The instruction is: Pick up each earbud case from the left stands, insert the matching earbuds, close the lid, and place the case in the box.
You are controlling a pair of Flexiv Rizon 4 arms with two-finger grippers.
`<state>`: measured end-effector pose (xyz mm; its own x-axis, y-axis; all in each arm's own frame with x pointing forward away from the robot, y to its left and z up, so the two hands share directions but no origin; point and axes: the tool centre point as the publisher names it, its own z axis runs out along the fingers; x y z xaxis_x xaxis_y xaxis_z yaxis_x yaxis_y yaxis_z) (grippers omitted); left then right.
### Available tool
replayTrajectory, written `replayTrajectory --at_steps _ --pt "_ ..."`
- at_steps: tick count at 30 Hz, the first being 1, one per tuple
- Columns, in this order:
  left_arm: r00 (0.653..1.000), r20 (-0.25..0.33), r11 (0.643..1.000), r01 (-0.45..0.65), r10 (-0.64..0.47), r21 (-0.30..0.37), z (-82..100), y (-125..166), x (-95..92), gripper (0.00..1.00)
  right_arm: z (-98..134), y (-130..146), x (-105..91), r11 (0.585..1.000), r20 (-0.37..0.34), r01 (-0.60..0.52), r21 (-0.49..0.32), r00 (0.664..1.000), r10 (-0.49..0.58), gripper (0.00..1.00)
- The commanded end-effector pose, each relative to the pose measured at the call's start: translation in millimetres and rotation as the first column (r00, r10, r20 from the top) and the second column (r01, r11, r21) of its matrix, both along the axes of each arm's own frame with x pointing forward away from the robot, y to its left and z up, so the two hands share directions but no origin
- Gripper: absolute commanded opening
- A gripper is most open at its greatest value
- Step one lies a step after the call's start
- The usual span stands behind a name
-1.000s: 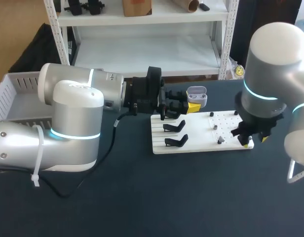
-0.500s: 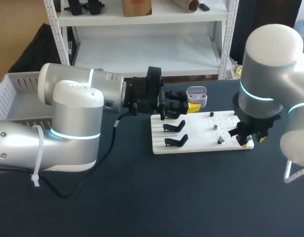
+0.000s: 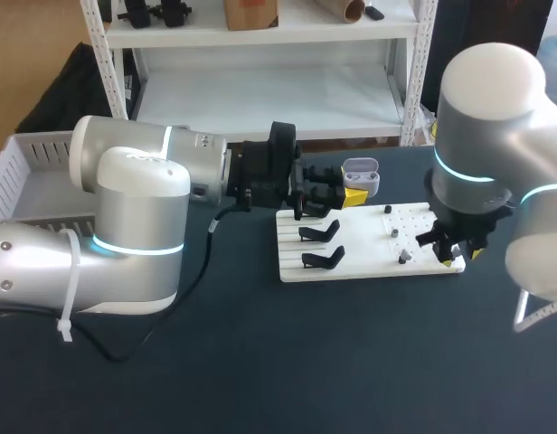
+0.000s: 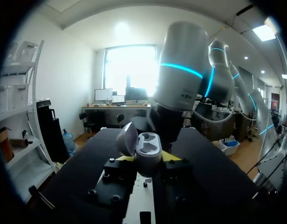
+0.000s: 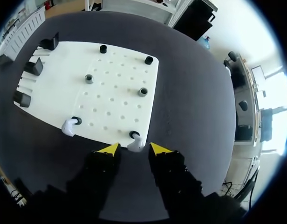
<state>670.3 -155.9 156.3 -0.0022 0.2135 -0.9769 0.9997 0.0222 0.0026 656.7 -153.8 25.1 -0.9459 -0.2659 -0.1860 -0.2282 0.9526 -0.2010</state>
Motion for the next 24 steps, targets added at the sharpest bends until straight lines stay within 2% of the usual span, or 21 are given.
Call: replayTrajectory --at_steps 1,11,24 --pt "1.000 0.003 1.000 -0.006 0.006 -0.004 -0.8 -0.2 -1.5 0.00 -1.2 1.8 0.2 1.000 -0.004 0.022 -0.007 1.000 -0.022 0.38" --pt "1.000 0.003 1.000 -0.006 0.006 -0.004 -0.8 -0.2 -1.5 0.00 -0.4 0.9 -0.6 0.991 0.023 0.132 0.009 0.991 -0.132 0.42" --pt "1.000 0.003 1.000 -0.006 0.006 -0.004 -0.8 -0.2 -1.5 0.00 1.4 3.8 2.6 0.991 0.013 0.134 -0.009 0.991 -0.134 0.40"
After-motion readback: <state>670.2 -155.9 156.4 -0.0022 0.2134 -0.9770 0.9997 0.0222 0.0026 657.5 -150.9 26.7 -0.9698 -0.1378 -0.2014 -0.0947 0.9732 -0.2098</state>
